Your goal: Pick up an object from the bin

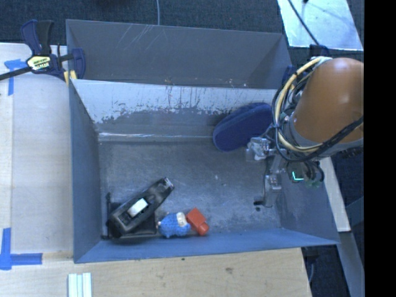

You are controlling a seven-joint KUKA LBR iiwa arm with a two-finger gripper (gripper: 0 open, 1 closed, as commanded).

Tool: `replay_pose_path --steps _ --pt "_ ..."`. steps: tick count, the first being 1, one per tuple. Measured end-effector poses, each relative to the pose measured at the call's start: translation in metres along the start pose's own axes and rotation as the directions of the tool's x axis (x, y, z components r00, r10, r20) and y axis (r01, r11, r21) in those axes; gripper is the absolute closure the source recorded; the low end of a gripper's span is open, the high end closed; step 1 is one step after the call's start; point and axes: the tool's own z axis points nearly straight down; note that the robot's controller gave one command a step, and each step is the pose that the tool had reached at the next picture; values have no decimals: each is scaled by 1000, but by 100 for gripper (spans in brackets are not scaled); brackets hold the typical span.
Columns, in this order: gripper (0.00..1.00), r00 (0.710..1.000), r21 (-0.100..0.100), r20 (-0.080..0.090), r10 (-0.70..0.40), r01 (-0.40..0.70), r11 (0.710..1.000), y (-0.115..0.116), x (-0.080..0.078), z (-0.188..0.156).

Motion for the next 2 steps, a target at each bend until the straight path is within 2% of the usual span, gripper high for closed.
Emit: replay_pose_path --steps 1,2 --pt "0 998 1 1 56 -56 998 -38 -43 54" --pt "0 987 2 6 160 -160 987 -91 -92 36"
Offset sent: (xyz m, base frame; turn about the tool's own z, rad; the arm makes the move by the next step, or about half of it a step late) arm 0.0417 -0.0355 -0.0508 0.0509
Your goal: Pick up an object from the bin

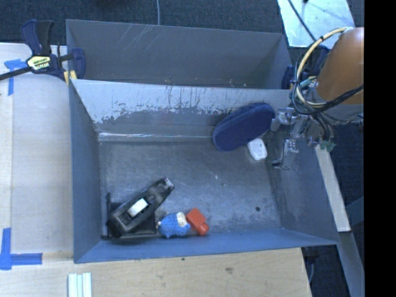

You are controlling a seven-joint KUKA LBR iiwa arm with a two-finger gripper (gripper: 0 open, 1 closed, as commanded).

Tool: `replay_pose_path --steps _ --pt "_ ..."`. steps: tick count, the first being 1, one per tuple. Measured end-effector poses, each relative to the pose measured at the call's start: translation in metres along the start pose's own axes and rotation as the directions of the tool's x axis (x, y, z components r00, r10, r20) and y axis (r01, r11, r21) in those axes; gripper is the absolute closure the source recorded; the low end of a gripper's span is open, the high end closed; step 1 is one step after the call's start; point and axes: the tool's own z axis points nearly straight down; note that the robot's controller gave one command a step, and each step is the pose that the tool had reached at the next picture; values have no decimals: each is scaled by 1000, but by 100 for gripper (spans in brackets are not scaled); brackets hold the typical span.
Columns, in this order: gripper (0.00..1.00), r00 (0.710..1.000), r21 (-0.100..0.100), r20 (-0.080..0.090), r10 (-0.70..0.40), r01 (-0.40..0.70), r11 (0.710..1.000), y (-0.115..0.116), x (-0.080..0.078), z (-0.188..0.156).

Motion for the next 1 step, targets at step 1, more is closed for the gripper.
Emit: replay_pose_path --steps 1 --pt "0 998 -4 -12 -66 66 998 53 9 73"
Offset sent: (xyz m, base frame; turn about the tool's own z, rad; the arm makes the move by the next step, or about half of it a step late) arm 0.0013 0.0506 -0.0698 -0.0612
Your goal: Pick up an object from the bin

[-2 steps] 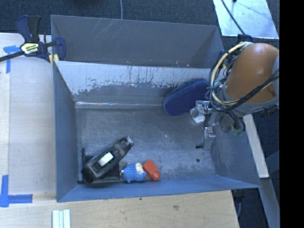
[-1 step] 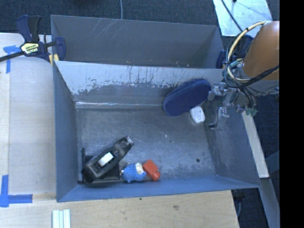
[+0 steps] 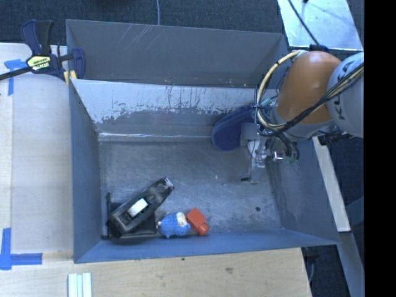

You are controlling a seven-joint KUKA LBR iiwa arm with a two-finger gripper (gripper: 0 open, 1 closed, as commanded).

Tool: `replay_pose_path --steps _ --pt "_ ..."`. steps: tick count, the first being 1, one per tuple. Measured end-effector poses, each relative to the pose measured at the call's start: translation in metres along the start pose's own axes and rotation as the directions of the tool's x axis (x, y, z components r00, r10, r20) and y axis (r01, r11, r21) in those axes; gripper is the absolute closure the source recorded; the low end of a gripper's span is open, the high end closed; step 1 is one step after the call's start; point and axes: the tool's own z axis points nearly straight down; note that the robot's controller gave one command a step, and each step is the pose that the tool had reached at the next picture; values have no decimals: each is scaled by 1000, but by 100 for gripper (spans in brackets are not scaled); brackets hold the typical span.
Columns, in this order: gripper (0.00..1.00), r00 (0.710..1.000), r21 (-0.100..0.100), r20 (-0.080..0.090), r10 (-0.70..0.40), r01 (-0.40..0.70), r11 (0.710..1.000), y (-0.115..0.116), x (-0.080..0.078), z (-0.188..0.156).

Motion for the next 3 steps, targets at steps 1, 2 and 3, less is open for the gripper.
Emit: replay_pose_path --steps 1,2,3 --pt "0 987 -3 -4 158 -158 987 -16 -27 15" --pt "0 999 5 10 -36 36 999 -17 -30 23" --pt "0 979 -2 2 -204 204 979 -66 -35 16"
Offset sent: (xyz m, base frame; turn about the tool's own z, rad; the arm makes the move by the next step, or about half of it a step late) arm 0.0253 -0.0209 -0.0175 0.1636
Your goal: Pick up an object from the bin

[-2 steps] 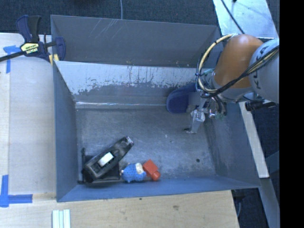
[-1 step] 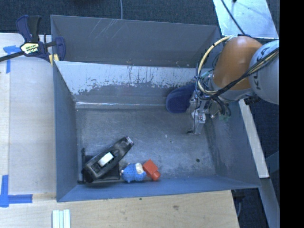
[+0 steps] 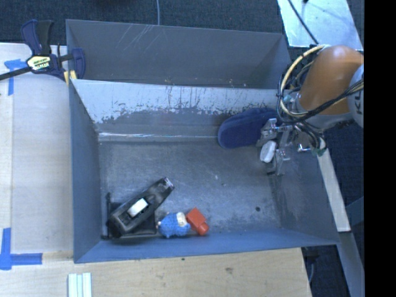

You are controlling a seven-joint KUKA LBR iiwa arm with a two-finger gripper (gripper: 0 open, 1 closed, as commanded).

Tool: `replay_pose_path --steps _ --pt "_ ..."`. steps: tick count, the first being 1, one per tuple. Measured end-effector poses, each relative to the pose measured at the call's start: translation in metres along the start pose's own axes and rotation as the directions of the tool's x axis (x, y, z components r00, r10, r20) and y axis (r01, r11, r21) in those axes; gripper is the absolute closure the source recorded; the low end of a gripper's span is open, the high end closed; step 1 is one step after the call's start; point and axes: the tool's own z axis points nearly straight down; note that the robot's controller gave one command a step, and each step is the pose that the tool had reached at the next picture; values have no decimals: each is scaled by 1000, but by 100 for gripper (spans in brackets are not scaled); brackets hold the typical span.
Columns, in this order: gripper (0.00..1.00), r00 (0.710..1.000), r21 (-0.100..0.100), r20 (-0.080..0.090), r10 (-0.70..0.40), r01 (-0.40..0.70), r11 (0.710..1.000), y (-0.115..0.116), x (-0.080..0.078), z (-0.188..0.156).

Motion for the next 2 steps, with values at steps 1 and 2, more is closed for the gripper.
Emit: replay_pose_path --steps 1,2 --pt "100 1000 -5 0 -2 2 1000 4 -1 0" --pt "100 1000 8 14 -6 6 1000 37 17 -158"
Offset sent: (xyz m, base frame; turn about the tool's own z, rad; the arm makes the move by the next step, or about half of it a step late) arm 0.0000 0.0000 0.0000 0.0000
